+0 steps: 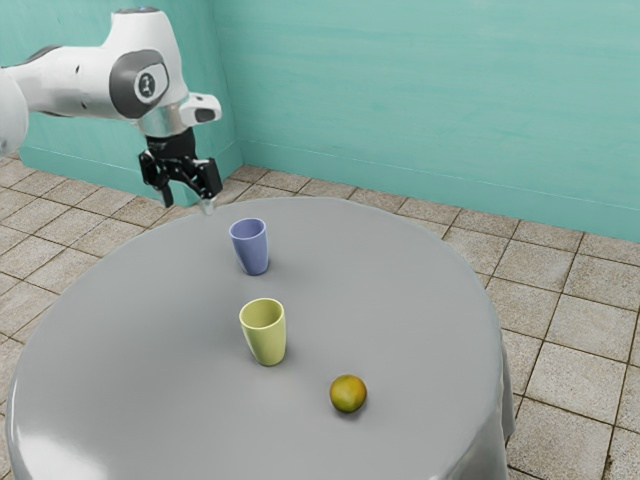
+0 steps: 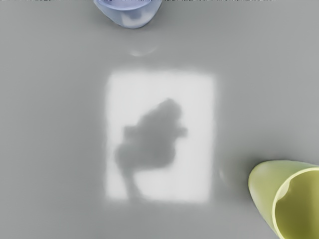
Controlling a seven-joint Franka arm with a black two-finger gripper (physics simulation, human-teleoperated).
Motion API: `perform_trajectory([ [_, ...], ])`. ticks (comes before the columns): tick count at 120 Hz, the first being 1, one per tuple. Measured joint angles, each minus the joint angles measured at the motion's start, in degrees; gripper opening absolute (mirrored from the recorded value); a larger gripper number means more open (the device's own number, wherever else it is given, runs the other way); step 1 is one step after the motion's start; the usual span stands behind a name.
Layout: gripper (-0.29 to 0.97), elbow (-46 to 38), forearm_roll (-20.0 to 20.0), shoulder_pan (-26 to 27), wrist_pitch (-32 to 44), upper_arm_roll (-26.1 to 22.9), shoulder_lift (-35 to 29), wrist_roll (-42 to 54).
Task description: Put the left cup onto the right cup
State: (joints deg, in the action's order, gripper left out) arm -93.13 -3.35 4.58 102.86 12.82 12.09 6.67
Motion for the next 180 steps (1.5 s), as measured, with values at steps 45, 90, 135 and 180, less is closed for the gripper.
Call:
perform_trajectory([
  [45,0.65,11.4,-0.7,-2.0,4.5,0.1,12.6,11.1],
  [90,0.65,24.9,-2.7,-3.1,4.2,-1.3,24.0,18.4],
  [135,0.65,26.1,-3.4,-3.3,4.6,-2.0,28.1,27.7],
  [180,0.65,27.0,-3.5,-4.4,6.9,-3.0,31.6,35.2],
])
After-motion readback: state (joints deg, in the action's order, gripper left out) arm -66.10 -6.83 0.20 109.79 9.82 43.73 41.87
